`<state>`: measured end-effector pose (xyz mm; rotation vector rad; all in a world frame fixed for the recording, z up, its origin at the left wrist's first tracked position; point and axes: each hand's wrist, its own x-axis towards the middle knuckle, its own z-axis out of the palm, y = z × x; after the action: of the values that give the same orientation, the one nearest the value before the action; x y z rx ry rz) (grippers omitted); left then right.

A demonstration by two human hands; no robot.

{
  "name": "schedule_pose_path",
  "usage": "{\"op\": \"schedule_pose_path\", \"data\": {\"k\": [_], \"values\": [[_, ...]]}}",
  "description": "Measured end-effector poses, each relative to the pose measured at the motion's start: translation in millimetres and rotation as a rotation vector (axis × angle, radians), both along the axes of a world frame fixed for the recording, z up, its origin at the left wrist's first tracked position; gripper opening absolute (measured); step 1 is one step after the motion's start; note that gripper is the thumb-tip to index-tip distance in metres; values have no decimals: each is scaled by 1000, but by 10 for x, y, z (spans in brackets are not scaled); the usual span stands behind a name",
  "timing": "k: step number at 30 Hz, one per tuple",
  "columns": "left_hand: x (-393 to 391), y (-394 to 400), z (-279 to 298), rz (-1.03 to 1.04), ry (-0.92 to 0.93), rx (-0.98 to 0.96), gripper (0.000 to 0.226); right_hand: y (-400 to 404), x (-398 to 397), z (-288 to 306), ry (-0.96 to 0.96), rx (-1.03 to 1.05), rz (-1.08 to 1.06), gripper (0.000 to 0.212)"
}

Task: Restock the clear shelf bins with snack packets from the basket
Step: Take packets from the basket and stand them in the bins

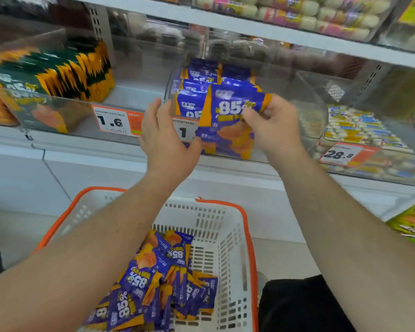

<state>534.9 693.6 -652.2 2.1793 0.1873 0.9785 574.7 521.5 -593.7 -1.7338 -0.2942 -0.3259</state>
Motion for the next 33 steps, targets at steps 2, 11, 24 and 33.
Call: {"op": "schedule_pose_path", "data": {"k": [2,11,24,33], "values": [[81,19,32,29,116,89,93,-139,60,203,-216,81,-194,13],[152,44,-170,20,220,180,101,-227,484,104,-133,-249,-503,7],[-16,71,-330,-64,151,159,100,-42,641,-32,389,-907,-527,37],[-613,281,-1132,-220,569,-97,74,374,16,-997,-785,-909,-182,30]]}}
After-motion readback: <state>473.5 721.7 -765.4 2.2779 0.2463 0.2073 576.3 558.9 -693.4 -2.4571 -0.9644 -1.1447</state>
